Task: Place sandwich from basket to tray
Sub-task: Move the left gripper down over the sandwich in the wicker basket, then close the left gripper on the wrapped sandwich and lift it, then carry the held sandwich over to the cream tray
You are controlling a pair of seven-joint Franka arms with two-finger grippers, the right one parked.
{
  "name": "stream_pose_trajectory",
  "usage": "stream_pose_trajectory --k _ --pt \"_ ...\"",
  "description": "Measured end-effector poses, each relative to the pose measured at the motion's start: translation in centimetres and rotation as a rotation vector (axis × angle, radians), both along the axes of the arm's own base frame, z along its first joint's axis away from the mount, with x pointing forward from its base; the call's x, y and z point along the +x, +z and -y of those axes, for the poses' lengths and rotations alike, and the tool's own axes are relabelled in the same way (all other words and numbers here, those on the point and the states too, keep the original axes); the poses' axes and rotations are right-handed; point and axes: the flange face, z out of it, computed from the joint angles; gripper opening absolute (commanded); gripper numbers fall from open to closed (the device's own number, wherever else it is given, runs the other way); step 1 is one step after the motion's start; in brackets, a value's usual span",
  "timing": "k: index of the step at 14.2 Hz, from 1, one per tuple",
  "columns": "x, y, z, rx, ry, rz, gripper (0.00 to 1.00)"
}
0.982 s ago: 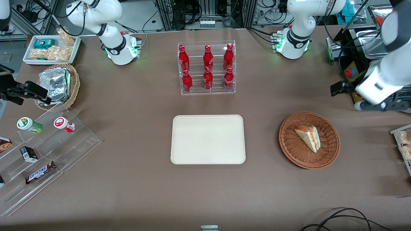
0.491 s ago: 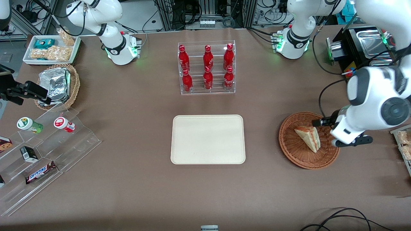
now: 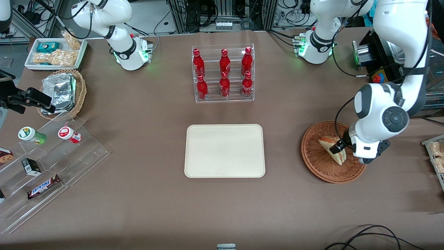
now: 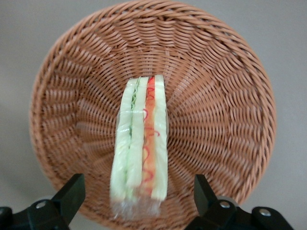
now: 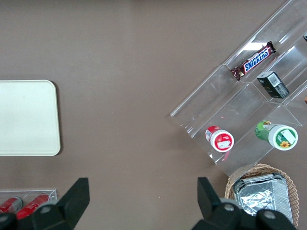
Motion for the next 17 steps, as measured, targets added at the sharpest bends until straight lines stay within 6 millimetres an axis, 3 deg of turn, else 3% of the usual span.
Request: stream_pose_trajectory --k 1,2,3,4,7,9,13,15,17 --pt "-0.5 -1.3 0.0 0.001 0.027 0.005 0.92" --pt "-0.9 -2.5 -0.1 0.002 0.049 0.001 0.46" --pt "-1.1 -3.4 -0.1 0.004 0.07 -0.006 0.09" --pt "-1.2 -3.9 -0.1 0.006 0.087 -0.01 0.03" --pt "-0.8 -3.7 -0.1 0.006 0.094 -0.008 0.0" --pt "-0.2 -2.4 -0.1 0.014 0.096 -0.052 0.0" --pt "2.1 4.8 1.3 0.029 0.079 -0.159 0.0" --pt "2.4 7.0 5.2 0.014 0.021 -0.147 0.0" --pt "1.7 7.7 11.8 -0.016 -0.083 -0.133 0.01"
